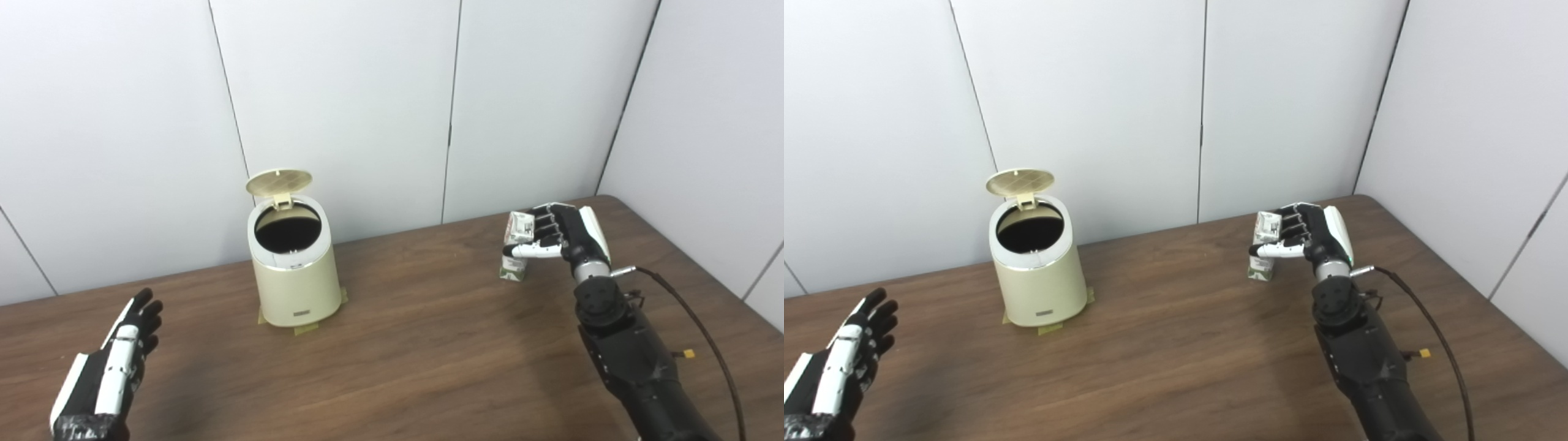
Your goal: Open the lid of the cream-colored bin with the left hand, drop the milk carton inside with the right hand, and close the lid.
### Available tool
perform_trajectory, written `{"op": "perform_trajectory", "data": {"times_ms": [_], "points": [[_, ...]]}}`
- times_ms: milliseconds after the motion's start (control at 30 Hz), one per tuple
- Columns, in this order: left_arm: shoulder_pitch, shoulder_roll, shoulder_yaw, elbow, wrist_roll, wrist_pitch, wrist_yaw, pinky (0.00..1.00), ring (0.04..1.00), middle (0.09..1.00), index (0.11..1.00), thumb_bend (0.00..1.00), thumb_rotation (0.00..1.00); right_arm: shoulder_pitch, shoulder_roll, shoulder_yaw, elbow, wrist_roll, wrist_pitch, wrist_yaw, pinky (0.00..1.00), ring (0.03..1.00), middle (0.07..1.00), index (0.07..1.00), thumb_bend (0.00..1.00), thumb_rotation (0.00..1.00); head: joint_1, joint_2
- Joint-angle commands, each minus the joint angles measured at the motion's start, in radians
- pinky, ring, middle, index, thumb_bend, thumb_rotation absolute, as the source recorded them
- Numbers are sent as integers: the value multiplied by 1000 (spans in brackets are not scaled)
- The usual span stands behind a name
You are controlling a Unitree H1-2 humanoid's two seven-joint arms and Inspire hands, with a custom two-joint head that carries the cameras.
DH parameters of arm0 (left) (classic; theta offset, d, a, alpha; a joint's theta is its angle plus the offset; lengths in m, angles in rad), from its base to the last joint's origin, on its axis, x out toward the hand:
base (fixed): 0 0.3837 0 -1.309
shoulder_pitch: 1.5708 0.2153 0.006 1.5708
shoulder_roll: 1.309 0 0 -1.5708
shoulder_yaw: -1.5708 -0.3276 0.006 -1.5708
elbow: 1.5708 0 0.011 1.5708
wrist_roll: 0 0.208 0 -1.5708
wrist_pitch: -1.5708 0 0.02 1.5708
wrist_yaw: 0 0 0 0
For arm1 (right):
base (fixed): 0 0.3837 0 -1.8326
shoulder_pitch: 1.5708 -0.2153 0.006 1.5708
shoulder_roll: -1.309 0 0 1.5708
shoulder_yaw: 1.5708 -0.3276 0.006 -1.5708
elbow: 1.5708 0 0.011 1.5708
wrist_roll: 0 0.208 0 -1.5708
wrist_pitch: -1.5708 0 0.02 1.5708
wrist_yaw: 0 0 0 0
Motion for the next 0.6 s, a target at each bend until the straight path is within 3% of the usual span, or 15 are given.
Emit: {"op": "perform_trajectory", "data": {"times_ms": [0, 567], "points": [[-22, 13, 0, -9, 2, -32, 3, 997, 976, 963, 986, 265, 1000, -29, -20, -5, -14, 3, -72, -7, 401, 462, 496, 481, 531, 0, -1, 1], [-37, 9, -7, 28, -4, -68, -2, 991, 970, 955, 980, 284, 1000, 20, -24, -9, -96, -11, -77, -16, 364, 428, 479, 485, 531, 0, -5, 1]]}}
